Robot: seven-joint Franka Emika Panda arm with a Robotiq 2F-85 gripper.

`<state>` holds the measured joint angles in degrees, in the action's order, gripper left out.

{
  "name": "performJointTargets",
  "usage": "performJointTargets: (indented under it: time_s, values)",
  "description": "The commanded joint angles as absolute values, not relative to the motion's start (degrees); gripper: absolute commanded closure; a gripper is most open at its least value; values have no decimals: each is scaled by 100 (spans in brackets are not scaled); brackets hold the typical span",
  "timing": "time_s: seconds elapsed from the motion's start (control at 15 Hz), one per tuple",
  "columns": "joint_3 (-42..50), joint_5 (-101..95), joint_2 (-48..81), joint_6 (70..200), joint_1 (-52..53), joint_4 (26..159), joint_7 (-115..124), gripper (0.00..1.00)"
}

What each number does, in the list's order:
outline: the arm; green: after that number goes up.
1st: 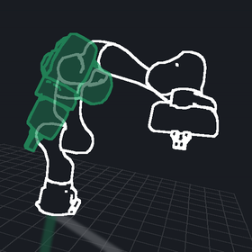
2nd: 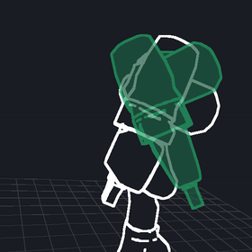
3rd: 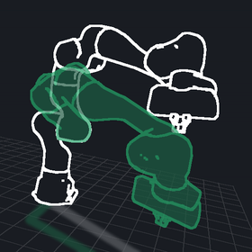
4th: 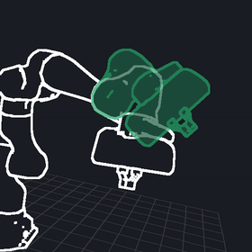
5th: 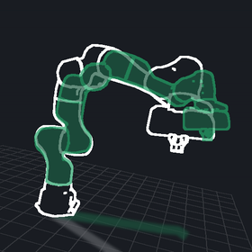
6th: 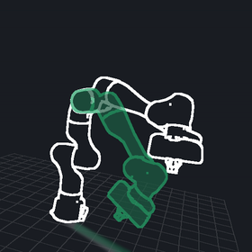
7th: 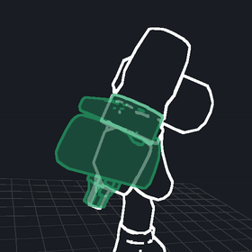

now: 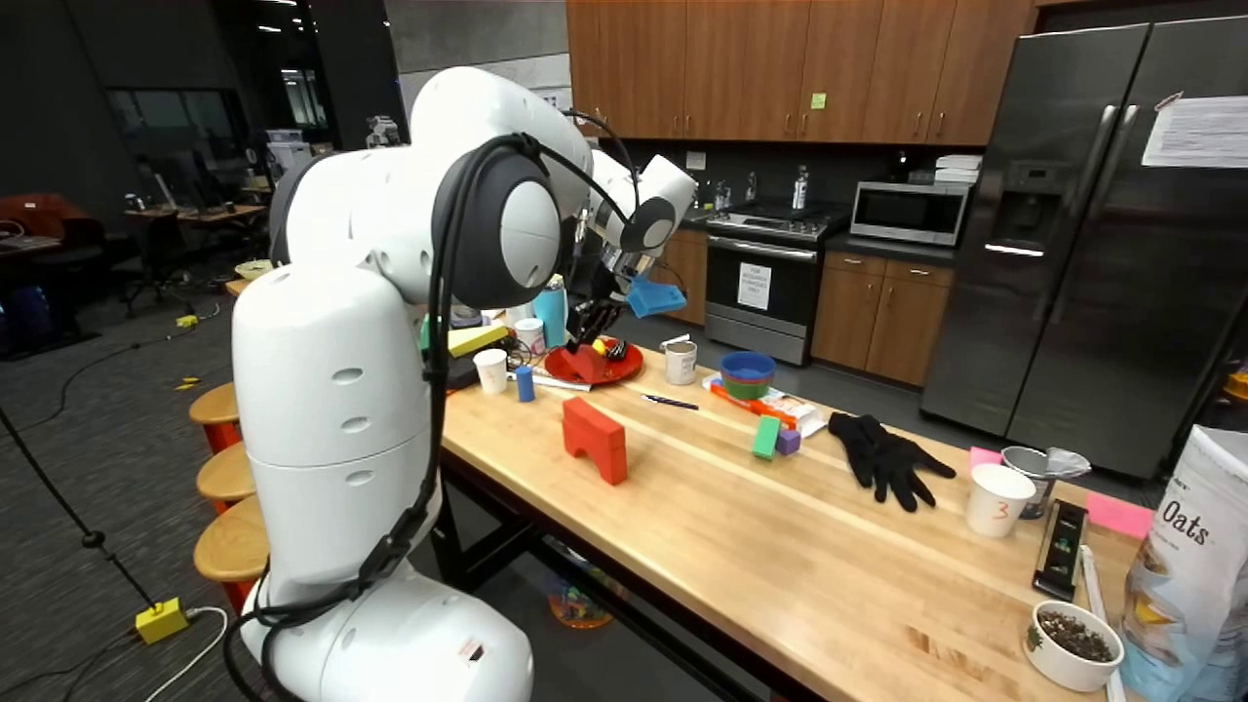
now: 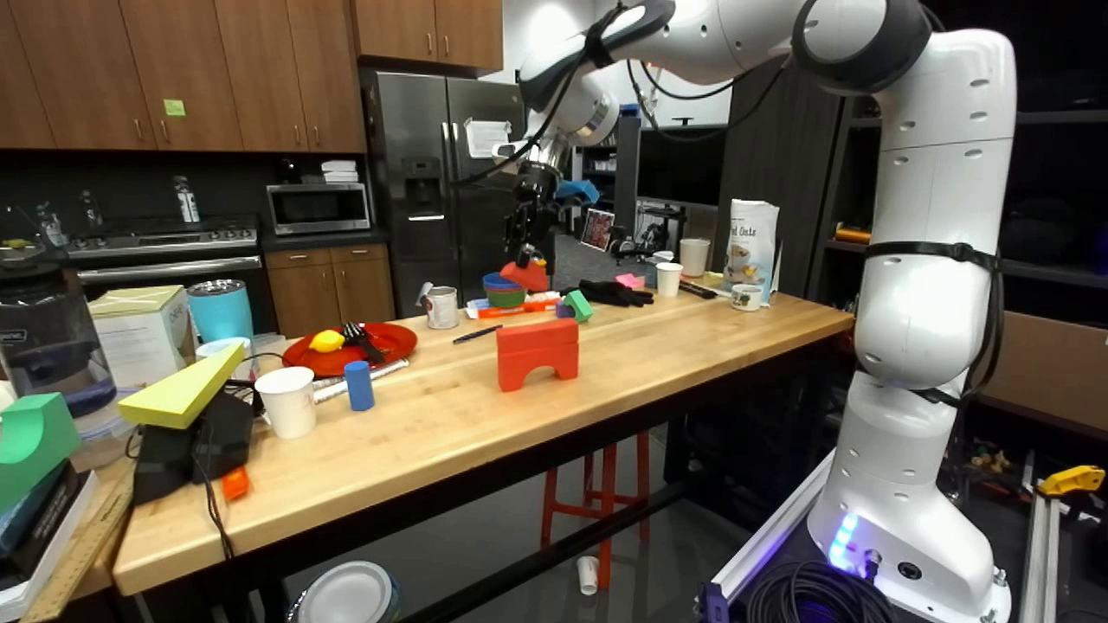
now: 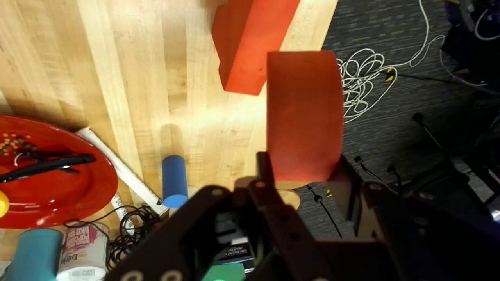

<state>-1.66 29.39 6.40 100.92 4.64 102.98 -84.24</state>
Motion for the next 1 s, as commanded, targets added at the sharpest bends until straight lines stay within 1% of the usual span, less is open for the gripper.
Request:
performJointTargets:
  time_s: [0.0, 0.93]
  values:
    - [-284, 2867, 833, 10058, 363, 10207, -8022, 85]
    - [-472, 2297, 1101, 9841, 403, 10131, -6238, 85]
